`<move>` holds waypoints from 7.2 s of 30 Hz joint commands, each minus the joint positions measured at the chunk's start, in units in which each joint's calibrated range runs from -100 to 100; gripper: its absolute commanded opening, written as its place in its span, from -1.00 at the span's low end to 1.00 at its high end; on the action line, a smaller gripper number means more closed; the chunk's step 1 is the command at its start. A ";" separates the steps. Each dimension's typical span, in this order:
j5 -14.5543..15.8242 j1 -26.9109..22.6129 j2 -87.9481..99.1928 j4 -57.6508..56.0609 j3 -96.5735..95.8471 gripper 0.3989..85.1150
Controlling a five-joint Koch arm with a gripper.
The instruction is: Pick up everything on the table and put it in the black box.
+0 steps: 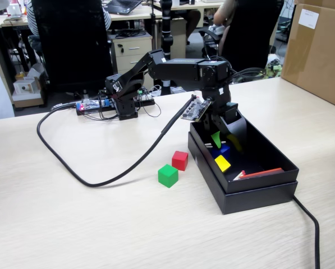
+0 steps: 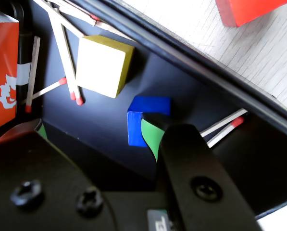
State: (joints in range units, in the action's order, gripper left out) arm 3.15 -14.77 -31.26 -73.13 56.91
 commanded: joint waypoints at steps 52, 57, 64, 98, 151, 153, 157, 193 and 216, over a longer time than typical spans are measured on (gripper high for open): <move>-8.79 12.21 1.49 -2.33 -6.23 -0.63; -8.69 12.26 10.32 -2.33 -7.78 -0.71; -7.96 8.35 29.71 -2.51 -5.06 -0.71; -0.24 0.00 -6.66 -3.28 15.80 -0.05; -2.00 7.47 12.50 -3.11 -23.01 -0.42; -1.95 7.57 12.50 -3.11 -22.83 -0.54; -1.86 7.96 13.30 -3.11 -22.37 -0.68; 1.22 0.05 3.67 -6.39 8.00 -0.02; -9.13 16.02 79.97 11.92 -40.78 0.15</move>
State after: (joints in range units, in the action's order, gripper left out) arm -5.30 0.46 37.99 -72.28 21.04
